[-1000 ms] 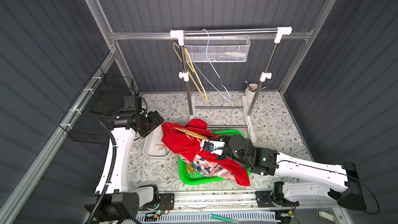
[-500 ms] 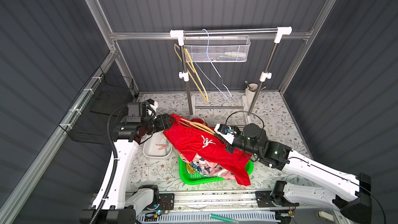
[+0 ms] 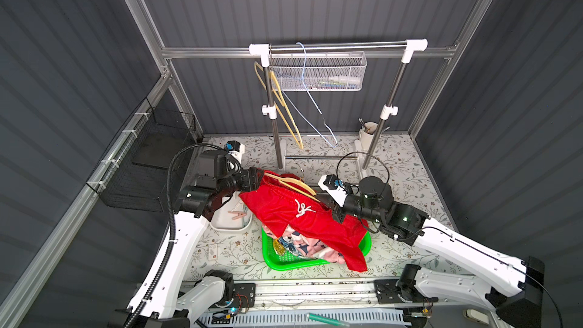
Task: Remove the clothespins securing shorts to the hanger
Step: Remove the shorts from the hanger.
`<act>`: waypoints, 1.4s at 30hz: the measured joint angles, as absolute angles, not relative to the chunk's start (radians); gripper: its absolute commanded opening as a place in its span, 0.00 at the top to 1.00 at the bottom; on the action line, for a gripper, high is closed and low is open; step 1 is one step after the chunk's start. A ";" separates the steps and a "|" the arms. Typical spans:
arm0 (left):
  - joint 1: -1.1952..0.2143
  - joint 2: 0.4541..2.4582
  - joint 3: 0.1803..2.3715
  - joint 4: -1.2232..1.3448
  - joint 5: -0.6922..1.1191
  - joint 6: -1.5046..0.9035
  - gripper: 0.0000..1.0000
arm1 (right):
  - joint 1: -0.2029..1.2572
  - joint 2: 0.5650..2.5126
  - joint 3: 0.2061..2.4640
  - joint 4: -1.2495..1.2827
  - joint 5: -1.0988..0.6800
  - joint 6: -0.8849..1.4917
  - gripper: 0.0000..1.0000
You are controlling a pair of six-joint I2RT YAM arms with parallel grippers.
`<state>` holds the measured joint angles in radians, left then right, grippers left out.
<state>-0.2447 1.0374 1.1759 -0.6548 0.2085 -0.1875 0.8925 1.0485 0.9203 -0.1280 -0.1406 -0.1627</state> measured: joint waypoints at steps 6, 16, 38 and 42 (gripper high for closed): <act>-0.281 1.035 1.167 -0.627 0.170 -0.146 0.34 | 0.889 1.048 0.920 -0.128 -0.171 -0.138 1.00; -0.418 1.076 1.167 -0.624 -0.016 -0.092 0.44 | 0.872 1.058 0.923 -0.131 -0.196 -0.112 1.00; -0.458 1.184 1.250 -0.685 -0.174 -0.064 1.00 | 0.859 1.000 0.914 -0.158 -0.213 -0.094 1.00; -0.423 1.207 1.258 -0.700 -0.144 -0.072 1.00 | 0.855 0.965 0.900 -0.186 -0.214 -0.088 1.00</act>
<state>-0.4232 1.2068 1.2579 -0.6998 -0.1440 -0.0719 0.8547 0.9653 0.9001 -0.1860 -0.2138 -0.0883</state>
